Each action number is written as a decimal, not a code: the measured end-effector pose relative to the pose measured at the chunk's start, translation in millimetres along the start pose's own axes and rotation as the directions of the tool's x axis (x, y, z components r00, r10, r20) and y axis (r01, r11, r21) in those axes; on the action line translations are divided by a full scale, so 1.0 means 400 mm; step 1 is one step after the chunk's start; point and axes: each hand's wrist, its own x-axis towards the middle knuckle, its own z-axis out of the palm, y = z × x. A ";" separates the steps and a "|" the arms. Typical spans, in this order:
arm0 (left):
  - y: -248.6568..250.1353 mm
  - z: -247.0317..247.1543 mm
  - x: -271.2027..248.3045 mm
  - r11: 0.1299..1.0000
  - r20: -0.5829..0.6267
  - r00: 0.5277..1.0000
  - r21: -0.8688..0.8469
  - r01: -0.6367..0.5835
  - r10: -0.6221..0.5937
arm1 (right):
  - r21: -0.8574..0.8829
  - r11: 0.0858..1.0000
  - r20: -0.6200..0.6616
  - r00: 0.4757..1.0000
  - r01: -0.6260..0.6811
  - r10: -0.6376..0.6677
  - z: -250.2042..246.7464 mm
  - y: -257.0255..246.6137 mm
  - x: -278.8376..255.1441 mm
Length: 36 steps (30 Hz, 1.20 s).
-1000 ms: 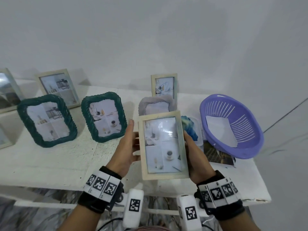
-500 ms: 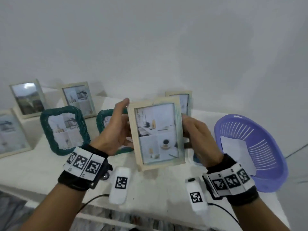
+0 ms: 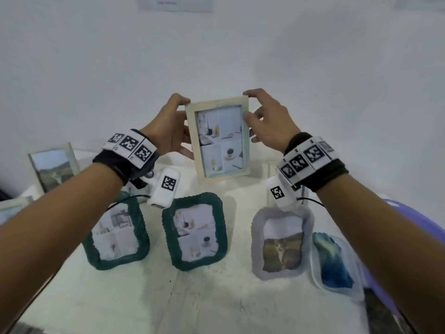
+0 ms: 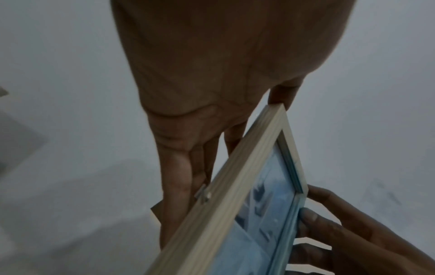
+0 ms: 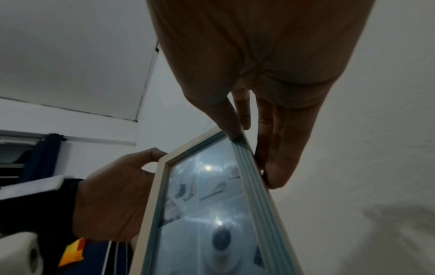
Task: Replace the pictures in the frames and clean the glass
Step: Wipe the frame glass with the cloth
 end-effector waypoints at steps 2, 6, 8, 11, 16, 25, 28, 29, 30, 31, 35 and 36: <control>-0.015 -0.031 0.044 0.997 0.040 0.997 -0.022 0.071 -0.070 | -0.030 0.999 0.069 0.997 -0.036 0.038 0.025 0.031 0.047; -0.048 -0.066 0.120 0.978 0.083 0.975 0.037 0.204 -0.207 | -0.109 0.990 0.231 0.966 -0.094 0.117 0.076 0.082 0.107; -0.063 -0.073 0.154 0.962 0.065 0.962 0.090 0.259 -0.265 | -0.142 0.984 0.302 0.942 -0.110 0.149 0.103 0.105 0.127; -0.085 -0.084 0.198 0.936 0.038 0.945 0.157 0.315 -0.325 | -0.143 0.977 0.370 0.906 -0.160 0.203 0.138 0.134 0.151; -0.122 -0.107 0.245 0.905 0.059 0.916 0.195 0.379 -0.397 | -0.173 0.963 0.443 0.856 -0.208 0.265 0.182 0.166 0.178; -0.216 -0.112 0.289 0.839 0.144 0.836 0.234 0.491 -0.530 | -0.261 0.932 0.538 0.764 -0.251 0.357 0.254 0.229 0.185; -0.232 -0.108 0.292 0.831 0.155 0.827 0.254 0.495 -0.540 | -0.271 0.926 0.565 0.735 -0.264 0.375 0.266 0.242 0.180; -0.235 -0.108 0.296 0.831 0.150 0.830 0.260 0.492 -0.538 | -0.271 0.926 0.564 0.736 -0.263 0.374 0.266 0.244 0.180; -0.235 -0.109 0.299 0.830 0.136 0.834 0.270 0.488 -0.535 | -0.272 0.926 0.562 0.738 -0.263 0.374 0.266 0.246 0.179; -0.235 -0.112 0.302 0.827 0.116 0.838 0.283 0.486 -0.533 | -0.272 0.926 0.561 0.738 -0.263 0.374 0.265 0.245 0.178; -0.227 -0.121 0.314 0.814 0.038 0.863 0.356 0.459 -0.503 | -0.297 0.926 0.556 0.747 -0.232 0.365 0.258 0.241 0.172; -0.227 -0.123 0.317 0.813 0.021 0.869 0.368 0.452 -0.494 | -0.310 0.924 0.554 0.748 -0.222 0.365 0.255 0.240 0.171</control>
